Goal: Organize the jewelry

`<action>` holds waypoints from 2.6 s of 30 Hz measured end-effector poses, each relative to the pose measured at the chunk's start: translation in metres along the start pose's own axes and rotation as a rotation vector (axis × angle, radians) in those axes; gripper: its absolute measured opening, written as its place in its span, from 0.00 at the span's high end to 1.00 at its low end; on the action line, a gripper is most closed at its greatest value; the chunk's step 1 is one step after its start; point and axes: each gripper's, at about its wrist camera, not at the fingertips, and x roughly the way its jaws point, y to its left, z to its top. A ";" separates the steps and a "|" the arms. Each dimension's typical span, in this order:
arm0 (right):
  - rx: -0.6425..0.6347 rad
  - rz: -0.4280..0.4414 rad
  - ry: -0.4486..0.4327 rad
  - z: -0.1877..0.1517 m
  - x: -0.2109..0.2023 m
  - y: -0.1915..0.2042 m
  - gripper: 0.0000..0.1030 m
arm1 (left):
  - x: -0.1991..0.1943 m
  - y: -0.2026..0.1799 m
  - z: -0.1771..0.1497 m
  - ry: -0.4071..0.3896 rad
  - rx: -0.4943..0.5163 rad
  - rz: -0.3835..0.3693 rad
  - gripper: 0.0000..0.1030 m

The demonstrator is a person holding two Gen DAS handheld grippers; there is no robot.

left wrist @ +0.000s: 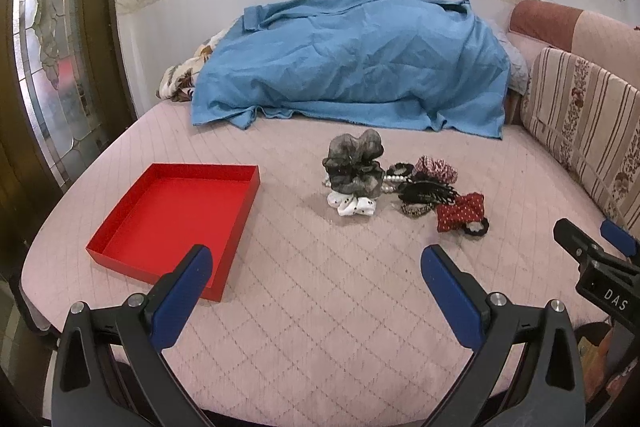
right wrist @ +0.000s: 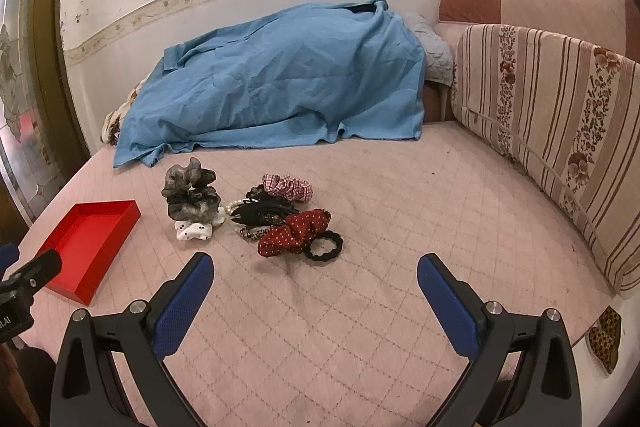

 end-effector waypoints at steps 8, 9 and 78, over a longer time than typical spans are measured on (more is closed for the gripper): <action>0.008 0.019 0.032 -0.005 0.007 0.000 0.02 | 0.012 -0.001 -0.004 0.048 0.005 0.001 0.00; 0.019 0.024 0.037 -0.006 0.009 -0.002 0.03 | 0.015 -0.001 -0.005 0.055 0.006 0.000 0.00; 0.143 0.245 0.317 0.022 0.164 -0.007 0.91 | 0.211 0.020 0.113 0.297 -0.086 -0.299 0.94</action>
